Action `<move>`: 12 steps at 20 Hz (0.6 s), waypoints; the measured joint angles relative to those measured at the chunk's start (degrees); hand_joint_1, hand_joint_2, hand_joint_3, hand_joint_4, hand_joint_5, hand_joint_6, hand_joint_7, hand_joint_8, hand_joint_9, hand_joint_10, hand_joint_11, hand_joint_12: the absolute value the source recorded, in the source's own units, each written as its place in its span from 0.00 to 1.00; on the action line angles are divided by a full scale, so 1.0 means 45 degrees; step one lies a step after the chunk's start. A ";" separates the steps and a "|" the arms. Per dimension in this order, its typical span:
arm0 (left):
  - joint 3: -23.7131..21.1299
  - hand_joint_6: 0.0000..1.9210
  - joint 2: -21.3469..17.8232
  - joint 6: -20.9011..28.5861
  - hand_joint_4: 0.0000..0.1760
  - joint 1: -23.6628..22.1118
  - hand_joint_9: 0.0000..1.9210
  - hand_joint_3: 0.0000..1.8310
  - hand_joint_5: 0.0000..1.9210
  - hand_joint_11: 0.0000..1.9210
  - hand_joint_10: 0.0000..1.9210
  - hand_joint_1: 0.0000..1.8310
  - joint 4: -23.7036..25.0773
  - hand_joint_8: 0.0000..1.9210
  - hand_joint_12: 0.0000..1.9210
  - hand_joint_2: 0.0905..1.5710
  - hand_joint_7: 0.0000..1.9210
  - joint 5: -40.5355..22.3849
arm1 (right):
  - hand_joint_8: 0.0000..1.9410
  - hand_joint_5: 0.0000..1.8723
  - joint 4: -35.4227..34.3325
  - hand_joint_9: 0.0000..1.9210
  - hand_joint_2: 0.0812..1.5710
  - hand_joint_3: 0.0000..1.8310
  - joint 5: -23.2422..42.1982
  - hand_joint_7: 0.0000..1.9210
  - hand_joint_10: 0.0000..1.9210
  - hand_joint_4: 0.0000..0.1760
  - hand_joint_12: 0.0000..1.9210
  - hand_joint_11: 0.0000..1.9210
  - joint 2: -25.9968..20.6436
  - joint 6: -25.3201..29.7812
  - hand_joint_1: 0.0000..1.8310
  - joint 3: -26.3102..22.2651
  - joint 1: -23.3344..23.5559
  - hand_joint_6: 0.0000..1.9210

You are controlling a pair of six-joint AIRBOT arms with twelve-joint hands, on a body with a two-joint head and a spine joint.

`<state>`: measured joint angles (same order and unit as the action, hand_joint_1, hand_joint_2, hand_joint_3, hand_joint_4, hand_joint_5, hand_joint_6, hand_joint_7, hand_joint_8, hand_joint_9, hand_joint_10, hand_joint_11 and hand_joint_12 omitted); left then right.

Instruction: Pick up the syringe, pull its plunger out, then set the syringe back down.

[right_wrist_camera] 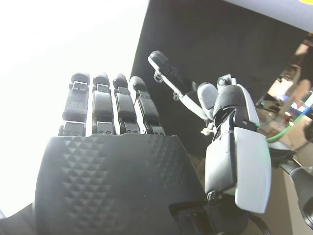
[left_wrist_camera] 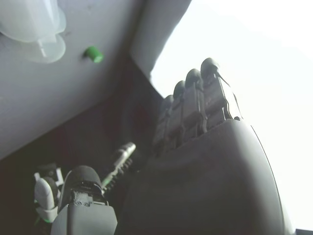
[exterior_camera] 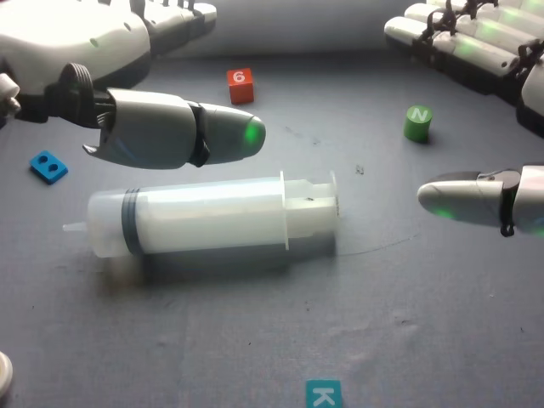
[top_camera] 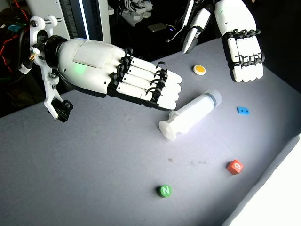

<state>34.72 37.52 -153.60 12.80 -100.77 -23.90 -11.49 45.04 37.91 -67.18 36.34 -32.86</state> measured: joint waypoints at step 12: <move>0.1360 0.00 0.2312 0.5702 0.00 0.2414 0.01 0.00 0.00 0.03 0.00 0.41 0.4818 0.00 0.08 0.55 0.00 -0.0646 | 0.00 0.00 -0.0408 0.00 0.70 0.00 -0.1588 0.00 0.00 0.00 0.00 0.00 0.0019 0.1297 0.12 0.0423 0.0588 0.00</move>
<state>40.84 47.92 -127.94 23.66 -79.09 -26.81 -13.32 37.89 38.00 -61.34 38.24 -30.22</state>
